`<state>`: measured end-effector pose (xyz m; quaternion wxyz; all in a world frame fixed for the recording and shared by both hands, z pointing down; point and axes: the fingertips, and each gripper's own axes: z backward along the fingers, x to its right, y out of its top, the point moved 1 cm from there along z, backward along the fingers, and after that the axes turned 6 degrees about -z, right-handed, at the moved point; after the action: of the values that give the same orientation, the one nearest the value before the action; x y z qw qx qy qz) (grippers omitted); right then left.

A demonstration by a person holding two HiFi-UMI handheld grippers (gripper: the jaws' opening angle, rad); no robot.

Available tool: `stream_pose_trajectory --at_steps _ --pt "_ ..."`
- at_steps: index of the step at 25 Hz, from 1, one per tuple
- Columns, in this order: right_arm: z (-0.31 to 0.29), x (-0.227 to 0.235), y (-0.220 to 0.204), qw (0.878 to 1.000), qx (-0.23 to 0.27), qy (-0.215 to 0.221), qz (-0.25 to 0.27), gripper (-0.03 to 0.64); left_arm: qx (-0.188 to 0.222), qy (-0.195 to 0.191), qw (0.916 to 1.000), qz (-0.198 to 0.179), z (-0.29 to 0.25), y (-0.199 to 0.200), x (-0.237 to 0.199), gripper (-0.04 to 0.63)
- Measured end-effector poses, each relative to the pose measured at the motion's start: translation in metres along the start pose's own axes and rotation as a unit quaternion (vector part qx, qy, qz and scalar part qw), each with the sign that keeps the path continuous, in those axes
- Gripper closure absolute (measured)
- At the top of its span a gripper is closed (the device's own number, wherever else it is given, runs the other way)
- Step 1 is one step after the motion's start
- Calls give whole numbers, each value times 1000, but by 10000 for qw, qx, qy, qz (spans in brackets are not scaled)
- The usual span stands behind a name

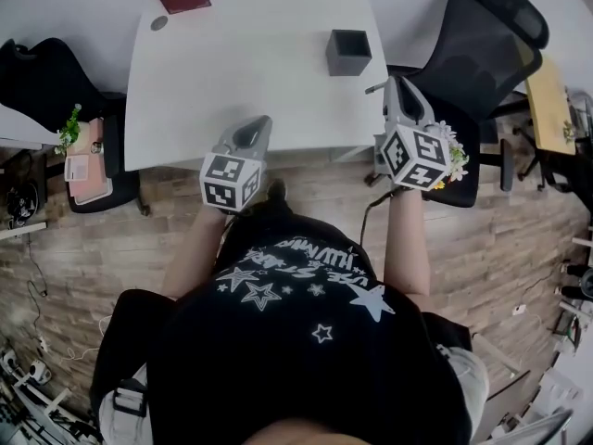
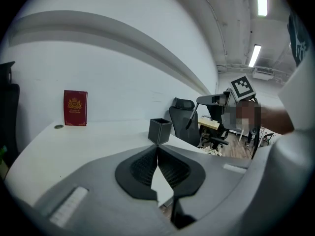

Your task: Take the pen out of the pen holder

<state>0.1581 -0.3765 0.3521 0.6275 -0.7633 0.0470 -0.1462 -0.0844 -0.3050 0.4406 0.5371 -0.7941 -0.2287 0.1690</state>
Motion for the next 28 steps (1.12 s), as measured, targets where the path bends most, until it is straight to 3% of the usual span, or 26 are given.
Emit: stream_pose_trajectory --at_steps 15,28 --pt "124 -8 -58 9983 -221 526 -107 574 30 461 9989 -64 94 -40 101 584" --pt "231 -14 -104 9937 -515 970 -230 574 -139 969 9951 165 192 -82 192 584"
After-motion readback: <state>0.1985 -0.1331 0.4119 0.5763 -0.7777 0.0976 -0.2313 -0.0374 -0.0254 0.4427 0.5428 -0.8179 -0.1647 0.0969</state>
